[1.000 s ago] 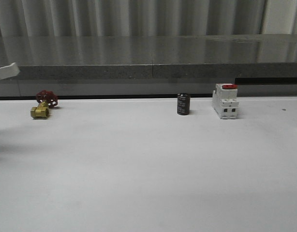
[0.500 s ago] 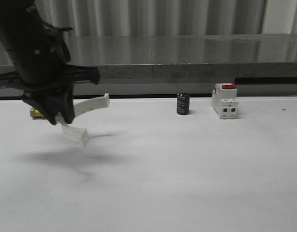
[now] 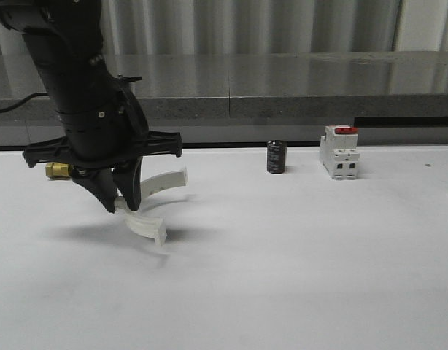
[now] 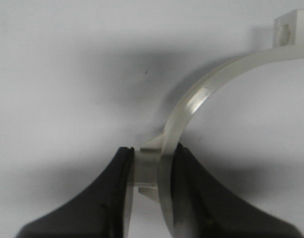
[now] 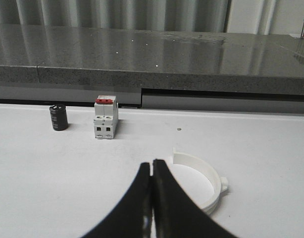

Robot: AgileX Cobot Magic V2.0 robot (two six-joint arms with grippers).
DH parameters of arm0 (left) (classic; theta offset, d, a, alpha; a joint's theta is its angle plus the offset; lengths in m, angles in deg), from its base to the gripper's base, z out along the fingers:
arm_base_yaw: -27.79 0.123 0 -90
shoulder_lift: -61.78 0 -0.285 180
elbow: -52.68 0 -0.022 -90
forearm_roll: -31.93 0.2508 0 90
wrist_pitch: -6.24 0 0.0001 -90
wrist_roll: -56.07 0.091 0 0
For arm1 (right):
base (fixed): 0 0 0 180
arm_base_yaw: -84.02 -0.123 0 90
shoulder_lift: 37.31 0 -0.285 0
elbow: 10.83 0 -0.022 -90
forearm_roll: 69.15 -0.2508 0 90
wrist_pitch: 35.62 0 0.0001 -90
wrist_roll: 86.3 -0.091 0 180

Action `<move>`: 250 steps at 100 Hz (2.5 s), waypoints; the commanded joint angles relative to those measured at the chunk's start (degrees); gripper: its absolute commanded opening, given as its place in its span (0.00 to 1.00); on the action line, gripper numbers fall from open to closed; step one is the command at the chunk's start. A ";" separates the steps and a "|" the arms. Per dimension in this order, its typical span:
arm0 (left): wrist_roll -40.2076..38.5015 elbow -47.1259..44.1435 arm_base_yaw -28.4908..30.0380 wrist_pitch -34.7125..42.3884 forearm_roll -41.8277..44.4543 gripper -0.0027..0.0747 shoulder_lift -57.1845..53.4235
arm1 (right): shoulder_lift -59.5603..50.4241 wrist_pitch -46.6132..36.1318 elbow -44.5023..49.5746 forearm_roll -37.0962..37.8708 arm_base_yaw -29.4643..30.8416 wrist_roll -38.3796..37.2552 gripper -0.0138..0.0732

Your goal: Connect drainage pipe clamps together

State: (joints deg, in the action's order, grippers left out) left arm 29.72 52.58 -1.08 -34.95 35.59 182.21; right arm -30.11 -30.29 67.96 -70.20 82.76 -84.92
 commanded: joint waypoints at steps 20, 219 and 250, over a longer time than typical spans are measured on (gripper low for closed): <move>-0.85 1.67 -0.46 1.59 -0.12 0.01 -1.61 | -1.11 -4.73 -0.98 0.55 0.08 0.16 0.08; 31.50 -16.13 22.65 3.59 -11.15 0.70 -48.62 | -1.11 -4.73 -0.98 0.55 0.08 0.16 0.08; 31.50 -35.45 22.65 8.19 -10.93 0.70 -70.07 | -1.11 -4.73 -0.98 0.55 0.08 0.16 0.08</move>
State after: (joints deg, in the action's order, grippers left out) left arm 61.11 19.68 21.46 -31.52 25.44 117.88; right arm -30.11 -30.29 67.96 -70.20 82.76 -84.92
